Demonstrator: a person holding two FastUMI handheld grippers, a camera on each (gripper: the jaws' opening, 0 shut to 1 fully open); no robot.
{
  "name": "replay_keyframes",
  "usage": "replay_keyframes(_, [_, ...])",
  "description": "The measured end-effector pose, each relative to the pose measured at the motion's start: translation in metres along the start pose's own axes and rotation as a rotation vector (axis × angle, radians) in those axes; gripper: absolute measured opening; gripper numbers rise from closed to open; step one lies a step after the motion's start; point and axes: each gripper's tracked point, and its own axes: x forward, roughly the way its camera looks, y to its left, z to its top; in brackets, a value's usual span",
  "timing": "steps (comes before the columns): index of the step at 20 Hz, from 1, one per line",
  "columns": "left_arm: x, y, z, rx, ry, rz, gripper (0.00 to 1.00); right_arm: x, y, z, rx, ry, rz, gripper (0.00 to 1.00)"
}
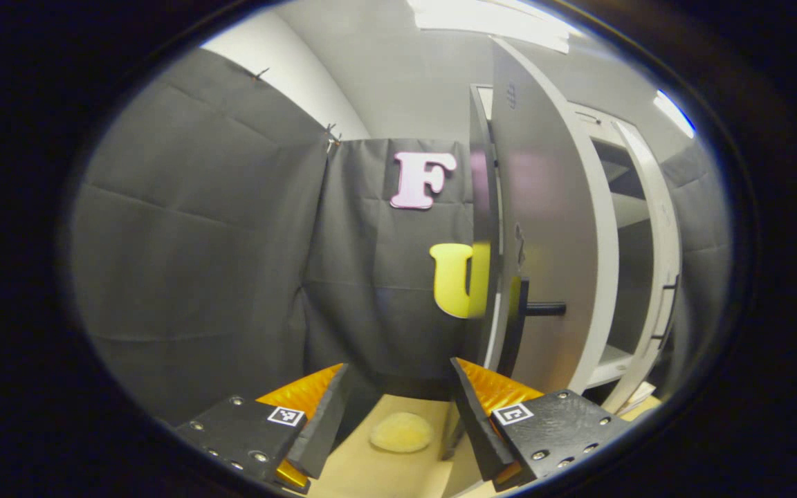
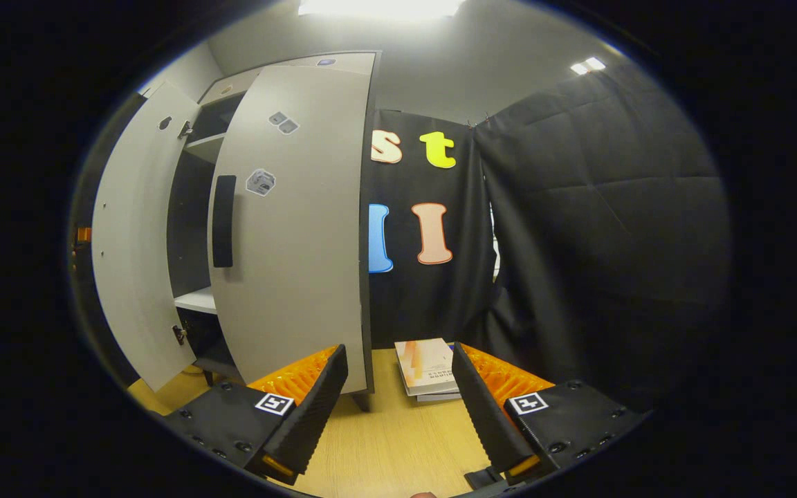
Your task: Grasp the bottle in the cabinet with the left hand and place it on the coaster, then close the right door with the right hand and the left door with the left hand.
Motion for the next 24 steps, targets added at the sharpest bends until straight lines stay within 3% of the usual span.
replay_keyframes(1, [0.0, -0.002, 0.0, 0.029, -0.006, 0.011, 0.84, -0.001, -0.005, 0.001, 0.002, -0.001, -0.004, 0.94])
replay_keyframes(5, [-0.002, -0.014, 0.001, 0.069, -0.003, 0.026, 0.82, -0.003, -0.023, 0.005, 0.011, -0.009, -0.014, 0.97])
replay_keyframes(14, [-0.017, -0.062, 0.0, 0.045, -0.004, -0.024, 0.84, -0.007, -0.045, 0.009, -0.002, -0.015, 0.001, 0.94])
replay_keyframes(19, [-0.024, -0.074, 0.001, 0.056, -0.013, -0.013, 0.84, -0.009, -0.05, 0.008, 0.005, -0.009, 0.008, 0.97])
replay_keyframes(24, [-0.025, -0.08, 0.0, 0.048, -0.014, -0.016, 0.84, -0.016, -0.05, 0.007, 0.005, -0.008, 0.013, 0.94])
